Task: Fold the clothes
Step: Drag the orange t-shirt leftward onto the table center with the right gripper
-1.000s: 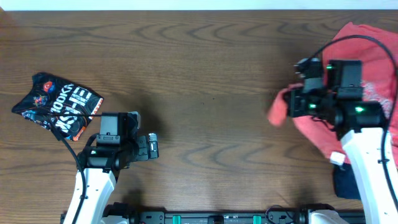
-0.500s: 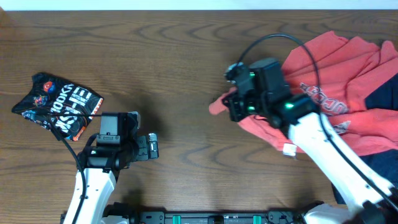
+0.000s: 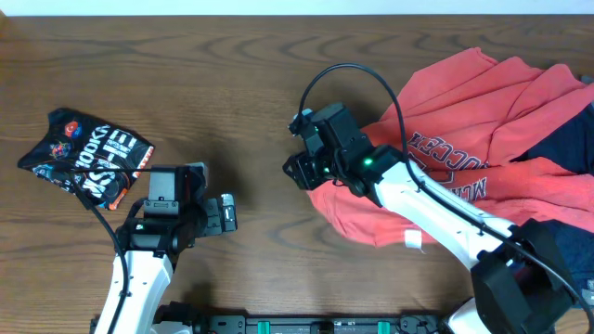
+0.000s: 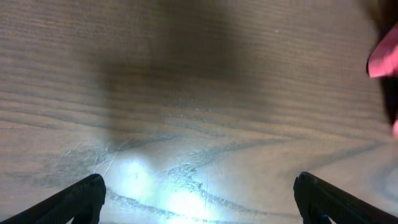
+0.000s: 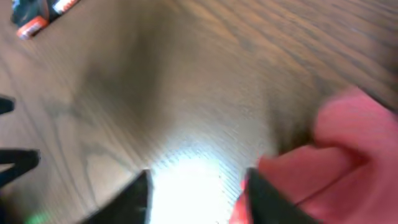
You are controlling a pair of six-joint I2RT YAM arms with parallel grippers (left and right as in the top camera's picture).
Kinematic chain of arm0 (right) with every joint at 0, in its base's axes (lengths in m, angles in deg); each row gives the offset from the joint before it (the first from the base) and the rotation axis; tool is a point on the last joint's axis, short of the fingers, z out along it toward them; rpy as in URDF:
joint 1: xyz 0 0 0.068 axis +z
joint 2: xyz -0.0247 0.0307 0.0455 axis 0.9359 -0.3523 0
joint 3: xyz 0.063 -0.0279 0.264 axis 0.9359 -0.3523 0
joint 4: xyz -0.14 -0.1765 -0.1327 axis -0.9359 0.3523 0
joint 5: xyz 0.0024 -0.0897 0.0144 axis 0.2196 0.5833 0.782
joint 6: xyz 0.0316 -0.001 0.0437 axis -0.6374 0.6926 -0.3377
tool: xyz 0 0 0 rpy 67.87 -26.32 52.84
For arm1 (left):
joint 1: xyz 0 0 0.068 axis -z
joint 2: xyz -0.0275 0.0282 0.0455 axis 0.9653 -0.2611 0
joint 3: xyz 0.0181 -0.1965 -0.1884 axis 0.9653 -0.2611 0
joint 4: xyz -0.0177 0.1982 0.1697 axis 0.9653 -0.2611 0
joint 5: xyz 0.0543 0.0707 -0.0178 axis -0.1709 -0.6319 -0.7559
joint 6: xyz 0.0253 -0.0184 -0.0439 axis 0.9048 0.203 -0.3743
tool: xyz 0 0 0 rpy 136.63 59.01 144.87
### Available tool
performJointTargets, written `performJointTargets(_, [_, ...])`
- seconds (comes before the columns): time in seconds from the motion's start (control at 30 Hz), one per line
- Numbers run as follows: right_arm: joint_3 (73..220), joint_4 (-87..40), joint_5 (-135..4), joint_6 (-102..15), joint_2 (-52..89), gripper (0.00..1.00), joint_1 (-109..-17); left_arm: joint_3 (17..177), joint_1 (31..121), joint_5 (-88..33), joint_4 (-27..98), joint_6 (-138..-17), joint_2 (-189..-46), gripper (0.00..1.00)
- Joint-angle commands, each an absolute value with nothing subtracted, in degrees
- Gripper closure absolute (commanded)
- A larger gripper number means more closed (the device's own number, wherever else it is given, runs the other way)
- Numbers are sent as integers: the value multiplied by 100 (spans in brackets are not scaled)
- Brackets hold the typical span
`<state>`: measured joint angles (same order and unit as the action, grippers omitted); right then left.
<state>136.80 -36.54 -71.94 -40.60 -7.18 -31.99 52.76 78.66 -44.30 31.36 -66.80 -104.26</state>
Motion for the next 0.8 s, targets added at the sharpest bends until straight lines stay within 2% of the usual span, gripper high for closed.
performJointTargets(0.0, [13673,-3392,-6472,-4095,-244,1,-3461,5381,7831,-4371,3179,-7568,-10432,2])
performJointTargets(0.1, [13673,-2856,-6258,-4093,204,1,-3852,5374,7848,-4259,3249,-8219,-10441,2])
performJointTargets(0.33, [13673,-1459,-6169,-4090,1050,1,-5140,5357,8198,-3265,3984,-8215,-10727,2])
performJointTargets(0.57, [13673,-360,-5810,-3961,1234,1,-6125,5357,9193,-3260,5002,-8217,-11593,2])
performJointTargets(0.77, [13673,-50,-5696,-3961,1232,1,-6635,5357,10104,-3265,6425,-8215,-12546,2])
